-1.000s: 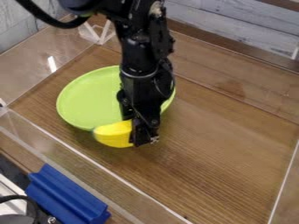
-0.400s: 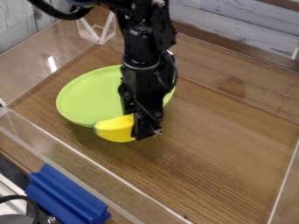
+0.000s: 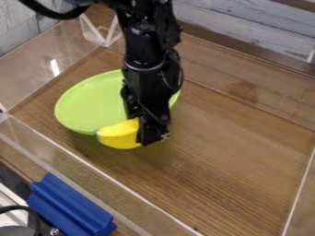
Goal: Put the banana in the green plate
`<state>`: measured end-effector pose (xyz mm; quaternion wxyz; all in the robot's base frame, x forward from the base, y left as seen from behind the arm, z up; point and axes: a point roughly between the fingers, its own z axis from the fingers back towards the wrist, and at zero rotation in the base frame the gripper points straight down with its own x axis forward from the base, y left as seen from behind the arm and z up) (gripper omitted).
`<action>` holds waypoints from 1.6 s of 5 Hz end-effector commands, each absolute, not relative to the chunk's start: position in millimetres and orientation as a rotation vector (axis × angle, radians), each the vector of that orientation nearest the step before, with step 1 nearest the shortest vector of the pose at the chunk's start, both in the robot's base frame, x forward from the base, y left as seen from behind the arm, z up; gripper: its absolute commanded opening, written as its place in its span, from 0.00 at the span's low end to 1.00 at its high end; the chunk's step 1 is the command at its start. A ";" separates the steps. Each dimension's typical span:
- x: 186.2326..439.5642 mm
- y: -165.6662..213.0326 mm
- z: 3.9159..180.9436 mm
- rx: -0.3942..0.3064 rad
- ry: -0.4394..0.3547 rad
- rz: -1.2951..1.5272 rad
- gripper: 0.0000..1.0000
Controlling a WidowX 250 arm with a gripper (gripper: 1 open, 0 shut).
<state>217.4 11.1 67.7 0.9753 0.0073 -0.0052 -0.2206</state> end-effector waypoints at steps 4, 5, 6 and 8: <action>225.7 17.3 70.8 0.026 -0.104 -0.348 0.00; 227.1 18.1 69.4 0.025 -0.115 -0.333 0.00; 228.3 18.9 68.0 0.026 -0.124 -0.317 0.00; 229.8 20.7 65.9 0.028 -0.137 -0.283 0.00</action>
